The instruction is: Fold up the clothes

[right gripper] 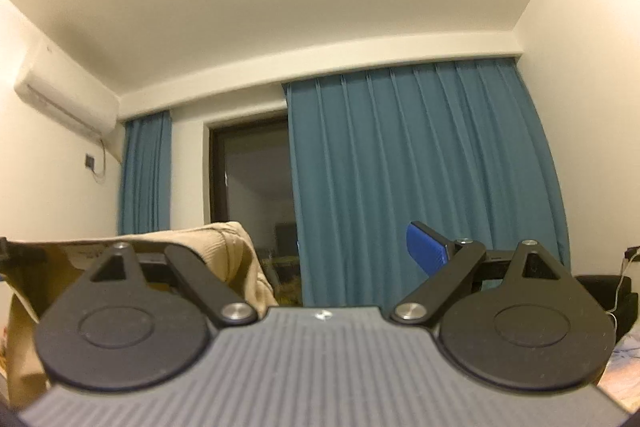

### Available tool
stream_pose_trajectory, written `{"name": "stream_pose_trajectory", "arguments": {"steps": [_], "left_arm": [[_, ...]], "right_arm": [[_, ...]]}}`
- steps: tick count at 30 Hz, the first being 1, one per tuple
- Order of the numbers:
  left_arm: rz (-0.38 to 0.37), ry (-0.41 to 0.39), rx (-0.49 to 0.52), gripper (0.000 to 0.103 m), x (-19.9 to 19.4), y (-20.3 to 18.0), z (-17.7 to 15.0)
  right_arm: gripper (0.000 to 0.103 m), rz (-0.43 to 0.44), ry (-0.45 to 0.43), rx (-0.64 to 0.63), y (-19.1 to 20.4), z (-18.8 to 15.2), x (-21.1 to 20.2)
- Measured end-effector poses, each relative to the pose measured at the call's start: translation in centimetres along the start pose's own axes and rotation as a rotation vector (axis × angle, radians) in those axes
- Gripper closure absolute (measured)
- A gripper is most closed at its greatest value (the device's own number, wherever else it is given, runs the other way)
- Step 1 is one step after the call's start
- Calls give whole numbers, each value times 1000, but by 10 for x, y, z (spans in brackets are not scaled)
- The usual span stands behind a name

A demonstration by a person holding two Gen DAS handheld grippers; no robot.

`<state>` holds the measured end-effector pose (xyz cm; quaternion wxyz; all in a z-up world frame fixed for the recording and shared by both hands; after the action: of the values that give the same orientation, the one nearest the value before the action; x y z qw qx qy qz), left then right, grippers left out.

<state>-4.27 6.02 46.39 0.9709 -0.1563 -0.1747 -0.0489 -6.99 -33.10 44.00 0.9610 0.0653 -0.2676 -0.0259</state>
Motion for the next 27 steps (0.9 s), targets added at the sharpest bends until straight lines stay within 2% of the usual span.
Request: {"name": "stream_pose_trajectory", "arguments": {"steps": [3,7,10,14,18,21,25,27], "left_arm": [[10,85,-16,26,28,8,-40],[41,167,2,26,83,21,-118],[75,199,28,26,136,24,-181],[122,189,74,21,220,31,-271],[132,244,135,21,307,44,-402],[143,364,159,21,348,63,-508],[160,626,178,23,389,101,-649],[163,749,186,24,401,120,-700]], "right_arm": [[13,-19,89,-19,-11,-36,20],[13,-58,193,-61,-28,-107,61],[13,-93,244,-63,-45,-165,102],[13,-156,250,-92,-75,-252,168],[13,-202,292,-122,-113,-370,222],[13,-209,414,-107,-148,-485,241],[13,-210,643,-47,-180,-621,241],[13,-201,790,-29,-191,-678,241]]}}
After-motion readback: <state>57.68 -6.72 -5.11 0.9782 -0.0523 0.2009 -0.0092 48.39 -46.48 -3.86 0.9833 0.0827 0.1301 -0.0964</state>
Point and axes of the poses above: each gripper's, at about its wrist camera, not at the fingertips, and x roughly the way its jaws point, y to its left, z to its top, the point moved 4 cm from there along x, roughly the way its jaws point, and after that the axes turned 14 degrees about -y, right-handed, at the moved point
